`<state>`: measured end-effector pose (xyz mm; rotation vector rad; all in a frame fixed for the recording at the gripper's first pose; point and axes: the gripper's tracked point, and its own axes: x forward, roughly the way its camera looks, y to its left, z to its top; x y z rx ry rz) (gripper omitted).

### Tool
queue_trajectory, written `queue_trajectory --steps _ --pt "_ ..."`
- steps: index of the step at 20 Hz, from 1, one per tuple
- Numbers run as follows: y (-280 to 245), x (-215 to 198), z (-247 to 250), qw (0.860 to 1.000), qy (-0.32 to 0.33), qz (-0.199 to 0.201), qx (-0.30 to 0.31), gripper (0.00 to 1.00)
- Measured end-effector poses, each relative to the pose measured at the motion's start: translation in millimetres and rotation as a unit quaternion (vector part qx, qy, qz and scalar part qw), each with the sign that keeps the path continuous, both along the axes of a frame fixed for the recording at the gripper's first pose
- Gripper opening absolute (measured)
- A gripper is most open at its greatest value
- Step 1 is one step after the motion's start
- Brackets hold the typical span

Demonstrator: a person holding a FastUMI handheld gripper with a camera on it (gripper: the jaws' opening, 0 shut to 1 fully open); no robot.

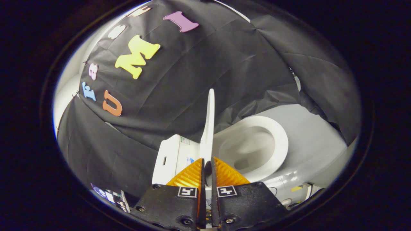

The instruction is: Open the toilet lid.

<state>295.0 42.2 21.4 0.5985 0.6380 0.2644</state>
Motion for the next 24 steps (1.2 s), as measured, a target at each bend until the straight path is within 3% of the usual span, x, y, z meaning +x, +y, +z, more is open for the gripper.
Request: queue_trajectory --steps 24 --pt "91 -10 46 0.995 -0.041 0.019 -0.084 0.12"
